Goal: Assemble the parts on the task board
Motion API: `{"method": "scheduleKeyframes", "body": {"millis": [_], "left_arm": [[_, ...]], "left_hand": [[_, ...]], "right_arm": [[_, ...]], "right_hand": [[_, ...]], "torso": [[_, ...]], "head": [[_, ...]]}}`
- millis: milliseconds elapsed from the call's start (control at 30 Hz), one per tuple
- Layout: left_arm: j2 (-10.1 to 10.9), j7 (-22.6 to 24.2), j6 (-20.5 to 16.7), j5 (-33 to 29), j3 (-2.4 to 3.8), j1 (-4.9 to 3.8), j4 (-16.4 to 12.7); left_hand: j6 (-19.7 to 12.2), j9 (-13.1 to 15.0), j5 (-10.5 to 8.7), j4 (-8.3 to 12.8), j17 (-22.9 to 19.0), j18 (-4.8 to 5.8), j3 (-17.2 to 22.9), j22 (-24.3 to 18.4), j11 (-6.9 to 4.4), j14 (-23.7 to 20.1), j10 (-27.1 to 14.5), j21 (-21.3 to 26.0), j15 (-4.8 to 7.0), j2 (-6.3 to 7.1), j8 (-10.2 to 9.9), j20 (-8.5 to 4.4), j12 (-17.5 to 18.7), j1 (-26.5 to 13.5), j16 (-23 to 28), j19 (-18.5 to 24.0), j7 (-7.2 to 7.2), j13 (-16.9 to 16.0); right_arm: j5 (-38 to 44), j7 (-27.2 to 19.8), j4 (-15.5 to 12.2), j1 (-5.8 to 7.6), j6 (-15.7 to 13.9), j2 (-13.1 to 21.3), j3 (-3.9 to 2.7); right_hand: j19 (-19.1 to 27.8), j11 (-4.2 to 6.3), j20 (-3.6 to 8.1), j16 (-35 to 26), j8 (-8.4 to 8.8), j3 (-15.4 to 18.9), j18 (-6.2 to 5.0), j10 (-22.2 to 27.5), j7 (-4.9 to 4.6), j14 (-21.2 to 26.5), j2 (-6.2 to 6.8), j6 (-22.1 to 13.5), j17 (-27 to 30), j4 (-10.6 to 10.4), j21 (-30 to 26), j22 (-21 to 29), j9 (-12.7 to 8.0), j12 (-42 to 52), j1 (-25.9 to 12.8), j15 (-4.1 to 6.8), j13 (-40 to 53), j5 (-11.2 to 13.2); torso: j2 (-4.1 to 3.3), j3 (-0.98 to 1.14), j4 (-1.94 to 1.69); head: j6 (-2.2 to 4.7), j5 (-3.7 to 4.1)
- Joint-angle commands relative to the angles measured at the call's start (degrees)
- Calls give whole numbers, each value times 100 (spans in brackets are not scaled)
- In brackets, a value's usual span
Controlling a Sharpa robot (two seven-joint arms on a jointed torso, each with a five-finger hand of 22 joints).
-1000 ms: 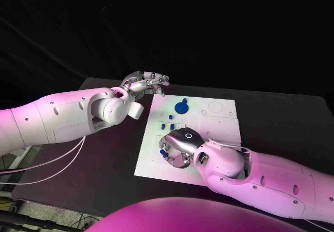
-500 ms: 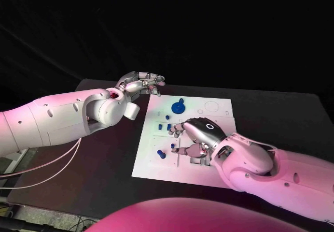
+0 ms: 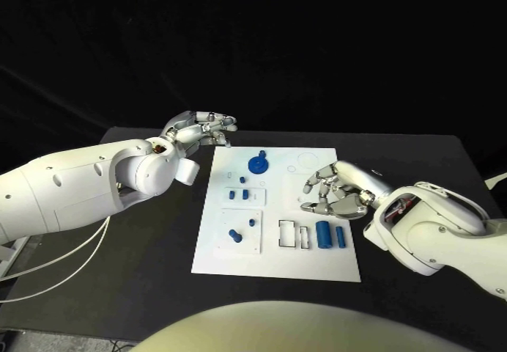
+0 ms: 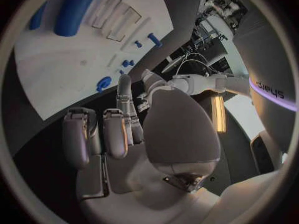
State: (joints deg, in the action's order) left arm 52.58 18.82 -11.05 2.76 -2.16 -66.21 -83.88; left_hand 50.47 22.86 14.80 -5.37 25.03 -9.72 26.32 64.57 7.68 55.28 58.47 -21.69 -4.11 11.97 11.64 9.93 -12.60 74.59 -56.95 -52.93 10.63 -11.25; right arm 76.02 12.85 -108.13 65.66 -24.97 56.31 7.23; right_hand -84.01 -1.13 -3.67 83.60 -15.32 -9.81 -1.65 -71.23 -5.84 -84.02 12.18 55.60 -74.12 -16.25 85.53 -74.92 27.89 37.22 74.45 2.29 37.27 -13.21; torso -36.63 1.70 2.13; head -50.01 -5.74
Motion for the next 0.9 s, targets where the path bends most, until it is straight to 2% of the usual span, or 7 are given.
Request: {"method": "scheduleKeyframes", "body": {"millis": [33,100,167,400,600,767,900], "left_arm": [[6,52,86,13,5,13,-39],[18,54,82,13,5,17,-54],[25,57,78,13,5,19,-62],[36,61,79,14,5,24,-94],[33,63,101,14,5,27,-118],[37,68,112,14,5,29,-131],[49,69,112,14,5,29,-140]], "left_hand": [[-39,-8,-30,26,-7,-58,1,-5,1,-45,-51,37,9,-22,22,19,-33,16,37,-34,-4,10],[-40,-9,-32,28,-9,-57,-2,-9,2,-49,-57,39,7,-20,24,21,-34,15,38,-32,-4,11],[-40,-9,-32,28,-9,-57,-2,-9,2,-49,-57,39,7,-20,24,21,-34,15,38,-32,-4,11],[-40,-9,-32,28,-9,-57,-2,-9,2,-49,-57,39,7,-20,24,21,-34,15,38,-32,-4,11],[-41,-9,-32,27,-10,-57,-4,-12,3,-52,-61,42,6,-20,26,22,-36,13,38,-31,-2,12],[-41,-10,-32,25,-10,-56,-7,-13,4,-53,-62,43,5,-19,27,22,-36,9,38,-30,-1,12],[-41,-10,-32,25,-10,-56,-7,-13,4,-53,-62,43,5,-19,27,22,-36,9,38,-30,-1,12]], "right_arm": [[-515,490,-68,-17,281,262,24],[-418,695,-132,-54,310,465,46],[-303,859,-190,-98,320,600,62],[232,1292,-354,-340,408,836,107],[509,1574,-274,-511,358,694,119],[594,1729,-166,-621,321,474,123],[639,1793,-85,-677,306,328,124]], "right_hand": [[-516,24,34,146,-164,142,118,-194,52,-358,-71,-50,-308,-33,240,-1448,314,1391,-300,65,1438,35],[-563,31,39,215,-200,195,145,-347,59,-385,-93,-85,-460,-35,361,-1483,426,2001,-340,67,2066,45],[-593,33,40,294,-213,250,161,-504,65,-418,-109,-96,-645,-38,433,-1504,491,2483,-371,68,2550,73],[-599,49,43,373,-243,335,165,-694,83,-451,-103,-40,-839,-45,447,-1508,562,3011,-391,76,3084,55],[-599,54,46,391,-246,433,165,-755,92,-457,-75,-9,-884,-51,447,-1508,584,3189,-489,80,3269,67],[-599,61,49,419,-260,509,165,-806,102,-471,-54,26,-959,-54,447,-1508,608,3326,-550,84,3407,82],[-599,62,49,431,-260,513,165,-814,103,-477,-55,28,-991,-54,447,-1508,609,3344,-554,85,3425,82]], "torso": [[4,-12,18],[9,-14,39],[12,-19,55],[25,-27,114],[25,-40,105],[15,-27,92],[10,-34,82]], "head": [[1,219],[1,314],[1,362],[1,476],[1,452],[1,434],[1,440]]}}
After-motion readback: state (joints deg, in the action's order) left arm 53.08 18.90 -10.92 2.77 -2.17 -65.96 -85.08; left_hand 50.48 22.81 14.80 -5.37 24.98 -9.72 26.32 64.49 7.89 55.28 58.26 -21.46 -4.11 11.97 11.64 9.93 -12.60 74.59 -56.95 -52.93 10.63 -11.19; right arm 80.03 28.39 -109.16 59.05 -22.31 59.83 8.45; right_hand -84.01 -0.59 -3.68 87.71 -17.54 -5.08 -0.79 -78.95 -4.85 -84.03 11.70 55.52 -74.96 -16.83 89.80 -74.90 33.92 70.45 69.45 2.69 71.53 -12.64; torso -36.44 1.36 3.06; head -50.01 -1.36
